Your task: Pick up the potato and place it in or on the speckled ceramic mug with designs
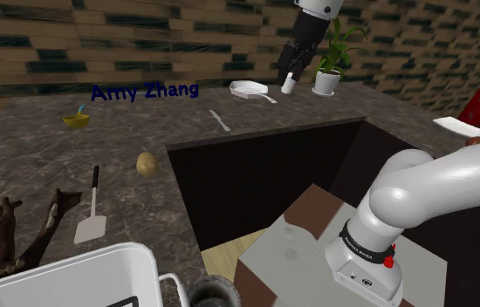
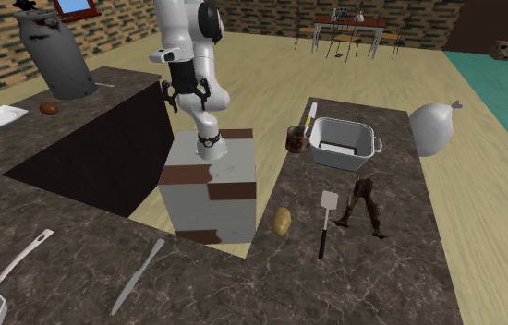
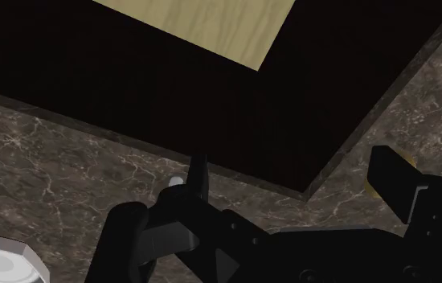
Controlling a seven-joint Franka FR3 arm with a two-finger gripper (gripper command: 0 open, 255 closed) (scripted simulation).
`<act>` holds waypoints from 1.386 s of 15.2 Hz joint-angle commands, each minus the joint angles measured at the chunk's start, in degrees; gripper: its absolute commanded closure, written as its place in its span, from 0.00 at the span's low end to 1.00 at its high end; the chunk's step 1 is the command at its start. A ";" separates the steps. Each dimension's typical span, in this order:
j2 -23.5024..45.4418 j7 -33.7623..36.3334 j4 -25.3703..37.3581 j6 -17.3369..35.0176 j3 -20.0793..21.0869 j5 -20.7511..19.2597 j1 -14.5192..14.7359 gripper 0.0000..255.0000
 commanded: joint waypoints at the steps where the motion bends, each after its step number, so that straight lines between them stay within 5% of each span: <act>1: 0.00 0.00 0.00 0.00 0.00 0.00 0.00 0.00; 12: 15.27 15.00 1.09 12.22 11.86 2.77 1.17 0.00; 21: 33.13 28.67 9.02 19.73 20.33 -0.88 1.11 0.00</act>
